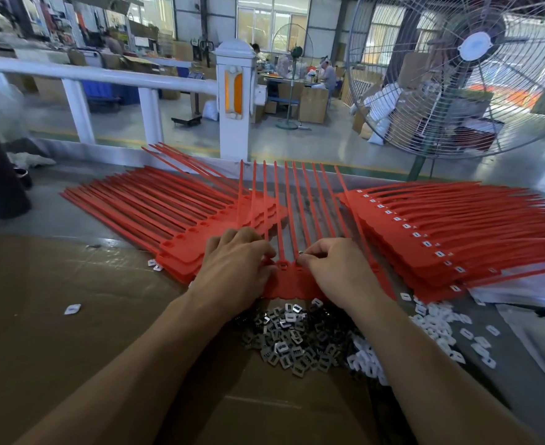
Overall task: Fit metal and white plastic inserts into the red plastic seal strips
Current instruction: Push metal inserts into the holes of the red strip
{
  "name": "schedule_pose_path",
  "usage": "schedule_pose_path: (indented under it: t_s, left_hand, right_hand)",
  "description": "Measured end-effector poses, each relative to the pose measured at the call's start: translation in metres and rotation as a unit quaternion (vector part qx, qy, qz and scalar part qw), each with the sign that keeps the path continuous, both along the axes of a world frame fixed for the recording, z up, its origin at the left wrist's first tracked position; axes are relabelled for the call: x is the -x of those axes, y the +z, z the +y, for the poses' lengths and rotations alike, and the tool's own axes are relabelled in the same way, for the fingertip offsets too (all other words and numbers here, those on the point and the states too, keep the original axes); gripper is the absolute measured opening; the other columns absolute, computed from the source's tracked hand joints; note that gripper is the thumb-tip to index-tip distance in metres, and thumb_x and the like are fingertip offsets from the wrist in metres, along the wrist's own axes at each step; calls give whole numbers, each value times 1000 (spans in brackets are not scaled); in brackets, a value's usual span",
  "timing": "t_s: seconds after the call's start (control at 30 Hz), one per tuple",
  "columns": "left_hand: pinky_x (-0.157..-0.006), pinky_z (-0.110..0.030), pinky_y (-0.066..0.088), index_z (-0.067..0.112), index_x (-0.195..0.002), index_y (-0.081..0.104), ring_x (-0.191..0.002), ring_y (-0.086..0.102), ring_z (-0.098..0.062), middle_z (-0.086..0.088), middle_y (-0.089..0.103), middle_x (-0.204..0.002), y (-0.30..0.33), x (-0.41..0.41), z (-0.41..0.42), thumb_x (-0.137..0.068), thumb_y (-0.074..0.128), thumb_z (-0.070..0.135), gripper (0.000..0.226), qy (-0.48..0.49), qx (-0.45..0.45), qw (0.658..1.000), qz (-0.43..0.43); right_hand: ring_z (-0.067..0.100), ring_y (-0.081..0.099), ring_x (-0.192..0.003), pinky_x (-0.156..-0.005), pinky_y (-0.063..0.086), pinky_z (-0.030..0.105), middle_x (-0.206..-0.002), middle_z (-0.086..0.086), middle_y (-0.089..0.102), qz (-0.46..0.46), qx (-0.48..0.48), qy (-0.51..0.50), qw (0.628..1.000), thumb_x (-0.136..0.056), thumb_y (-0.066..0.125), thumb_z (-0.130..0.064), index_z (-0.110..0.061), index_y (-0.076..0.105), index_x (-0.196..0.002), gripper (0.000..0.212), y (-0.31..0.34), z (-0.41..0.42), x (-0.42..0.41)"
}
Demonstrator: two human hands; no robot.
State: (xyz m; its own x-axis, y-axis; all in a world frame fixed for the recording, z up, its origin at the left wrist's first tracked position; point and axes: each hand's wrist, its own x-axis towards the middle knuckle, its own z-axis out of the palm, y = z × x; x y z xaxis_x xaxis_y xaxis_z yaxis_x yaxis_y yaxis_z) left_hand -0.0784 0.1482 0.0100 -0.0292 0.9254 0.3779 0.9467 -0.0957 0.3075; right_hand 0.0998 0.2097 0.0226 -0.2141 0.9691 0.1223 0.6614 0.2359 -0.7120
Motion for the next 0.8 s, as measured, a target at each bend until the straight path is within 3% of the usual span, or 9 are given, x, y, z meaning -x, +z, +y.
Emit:
schedule_pose_path:
  t_s: [0.17, 0.33, 0.8]
  left_hand:
    - [-111, -36, 14, 42, -132, 58, -134, 27, -12, 15, 45, -142, -3, 0, 3, -102, 47, 47, 33, -14, 34, 999, 7]
    - [-106, -33, 11, 44, -131, 57, -134, 24, -12, 15, 44, -142, -4, 0, 2, -102, 46, 44, 30, -19, 41, 999, 4]
    - [-103, -30, 8, 46, -130, 56, -134, 23, -10, 17, 44, -141, -5, 1, 2, -103, 45, 44, 29, -15, 47, 999, -4]
  right_hand:
    - [7, 67, -78, -75, 58, 32, -82, -12, 71, -36, -11, -3, 999, -94, 71, -33, -24, 79, -93, 12, 0, -1, 4]
    - [18, 69, -87, -83, 59, 39, -89, -5, 75, -75, -8, -14, 997, -93, 70, -33, -22, 80, -94, 14, 3, -2, 6]
    - [17, 69, -88, -84, 58, 37, -92, -3, 75, -66, -3, -12, 998, -95, 71, -32, -21, 80, -98, 15, 5, -1, 4]
